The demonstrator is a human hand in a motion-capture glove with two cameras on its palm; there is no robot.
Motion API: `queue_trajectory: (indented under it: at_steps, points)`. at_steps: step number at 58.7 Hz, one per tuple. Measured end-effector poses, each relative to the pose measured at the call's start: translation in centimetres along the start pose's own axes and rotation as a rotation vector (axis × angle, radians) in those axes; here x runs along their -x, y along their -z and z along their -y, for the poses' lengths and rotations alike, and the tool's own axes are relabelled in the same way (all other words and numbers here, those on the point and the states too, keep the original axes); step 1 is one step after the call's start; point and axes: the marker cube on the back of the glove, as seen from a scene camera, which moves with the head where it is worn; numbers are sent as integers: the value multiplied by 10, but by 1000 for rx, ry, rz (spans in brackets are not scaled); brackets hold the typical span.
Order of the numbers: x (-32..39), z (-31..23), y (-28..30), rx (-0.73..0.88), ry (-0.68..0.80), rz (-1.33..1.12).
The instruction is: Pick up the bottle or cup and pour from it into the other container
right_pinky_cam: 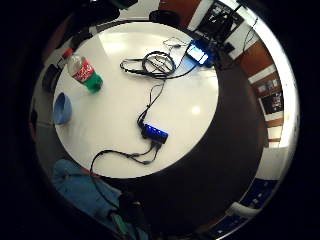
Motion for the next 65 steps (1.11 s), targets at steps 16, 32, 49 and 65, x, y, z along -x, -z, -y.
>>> queue_trajectory:
  at_steps: [16, 32, 49, 65]
  points:
    - [-41, 57, -44, 98, 33, 268]
    - [-45, 120, -104, 172, 122, 414]
    - [0, 154, -187, 295, 222, 707]
    - [38, 156, -217, 214, 299, 962]
